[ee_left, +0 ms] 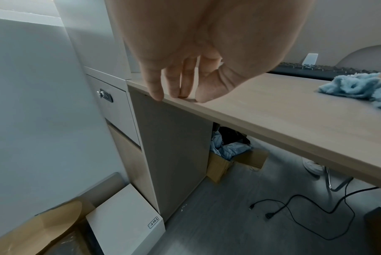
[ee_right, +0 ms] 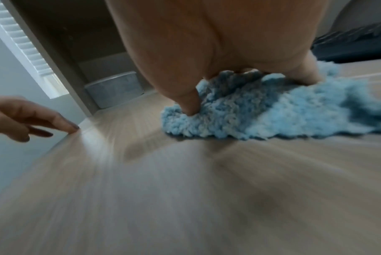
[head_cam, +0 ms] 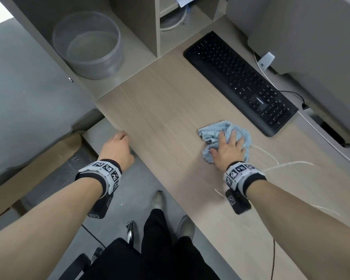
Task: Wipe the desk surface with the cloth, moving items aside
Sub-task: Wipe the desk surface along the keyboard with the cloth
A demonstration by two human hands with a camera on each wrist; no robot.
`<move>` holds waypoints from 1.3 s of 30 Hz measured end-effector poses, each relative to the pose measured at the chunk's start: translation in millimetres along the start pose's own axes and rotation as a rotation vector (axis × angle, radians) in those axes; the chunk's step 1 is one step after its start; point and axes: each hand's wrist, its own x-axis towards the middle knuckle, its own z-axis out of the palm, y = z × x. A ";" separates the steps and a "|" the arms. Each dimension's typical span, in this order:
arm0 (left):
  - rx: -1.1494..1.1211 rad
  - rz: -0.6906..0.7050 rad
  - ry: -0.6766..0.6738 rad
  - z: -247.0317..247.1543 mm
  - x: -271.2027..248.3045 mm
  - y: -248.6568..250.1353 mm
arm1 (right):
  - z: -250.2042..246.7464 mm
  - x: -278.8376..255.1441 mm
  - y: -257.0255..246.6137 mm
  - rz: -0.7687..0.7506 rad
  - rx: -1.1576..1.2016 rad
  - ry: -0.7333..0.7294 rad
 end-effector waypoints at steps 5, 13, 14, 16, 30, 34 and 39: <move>0.003 -0.009 -0.043 -7.0 0.1 0.7 | 5.0 1.3 -60.2 -0.246 -0.101 0.002; 0.018 0.005 -0.037 -7.0 4.1 -6.0 | 35.9 -37.9 -72.6 -0.763 -0.329 -0.119; 0.016 0.007 -0.040 -6.9 4.3 -6.8 | 30.3 -30.7 -63.1 -0.729 -0.300 -0.114; 0.003 0.005 -0.049 -5.6 4.1 -8.8 | 17.2 -14.8 -57.4 -0.586 -0.241 -0.083; -0.005 -0.002 -0.064 -7.8 8.2 -4.4 | 45.8 -44.3 -130.0 -0.838 -0.365 -0.058; 0.084 -0.075 -0.113 -6.9 8.9 7.2 | 37.3 -36.5 -71.9 -0.685 -0.307 -0.091; 0.151 -0.153 -0.081 -11.8 15.4 48.8 | 22.2 -34.2 9.4 -0.395 -0.168 -0.066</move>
